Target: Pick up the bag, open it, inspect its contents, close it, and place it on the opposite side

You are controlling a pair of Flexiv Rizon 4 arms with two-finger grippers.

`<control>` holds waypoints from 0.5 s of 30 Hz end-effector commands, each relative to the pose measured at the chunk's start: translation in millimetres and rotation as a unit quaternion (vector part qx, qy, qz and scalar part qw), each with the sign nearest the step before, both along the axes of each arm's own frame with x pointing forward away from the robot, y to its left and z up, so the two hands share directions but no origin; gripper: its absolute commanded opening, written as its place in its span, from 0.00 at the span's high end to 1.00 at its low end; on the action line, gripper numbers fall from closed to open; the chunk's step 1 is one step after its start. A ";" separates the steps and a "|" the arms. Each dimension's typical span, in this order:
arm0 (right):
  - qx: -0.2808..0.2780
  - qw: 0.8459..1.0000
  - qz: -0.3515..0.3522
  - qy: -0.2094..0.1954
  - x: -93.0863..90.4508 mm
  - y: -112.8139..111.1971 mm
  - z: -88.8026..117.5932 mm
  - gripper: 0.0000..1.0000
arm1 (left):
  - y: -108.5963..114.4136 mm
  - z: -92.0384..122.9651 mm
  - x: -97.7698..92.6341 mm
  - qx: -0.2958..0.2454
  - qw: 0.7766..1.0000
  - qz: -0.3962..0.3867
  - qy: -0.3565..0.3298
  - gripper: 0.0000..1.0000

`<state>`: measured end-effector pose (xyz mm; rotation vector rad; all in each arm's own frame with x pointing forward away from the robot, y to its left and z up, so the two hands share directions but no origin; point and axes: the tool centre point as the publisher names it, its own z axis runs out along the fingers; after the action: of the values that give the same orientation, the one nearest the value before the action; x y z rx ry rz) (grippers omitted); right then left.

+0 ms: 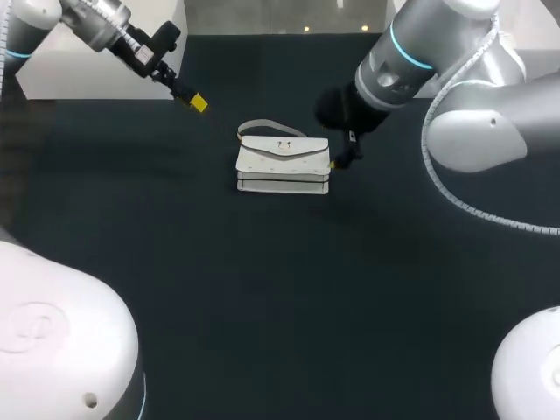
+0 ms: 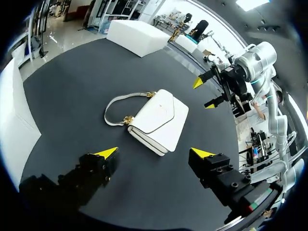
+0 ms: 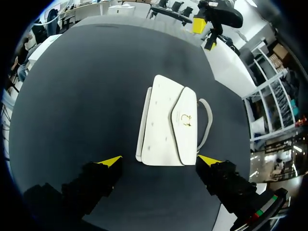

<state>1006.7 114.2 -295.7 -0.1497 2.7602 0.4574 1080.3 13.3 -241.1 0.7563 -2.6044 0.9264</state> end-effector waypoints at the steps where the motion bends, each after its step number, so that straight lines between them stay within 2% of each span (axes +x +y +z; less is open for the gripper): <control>1: 0.011 0.999 -0.002 -0.042 -4.9 0.4 -5.2 0.00 | -3.6 14.2 -1.3 0.009 1.000 -0.008 -0.011 0.00; 2: 0.020 1.000 0.012 -0.011 -4.3 1.9 -7.0 0.00 | -3.6 14.2 -1.3 0.009 1.000 -0.008 -0.011 0.00; 14: 0.020 1.000 0.012 -0.011 -4.3 1.9 -7.0 0.00 | -7.1 13.1 -0.3 0.015 0.999 -0.016 -0.023 0.00; 15: 0.019 0.999 0.000 -0.033 1.0 5.0 2.8 0.00 | -10.7 13.6 2.0 0.003 0.999 -0.028 -0.042 0.00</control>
<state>1003.2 116.2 -301.6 -0.1767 2.7221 0.5193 1079.6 9.3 -227.0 0.7061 -2.6619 0.9178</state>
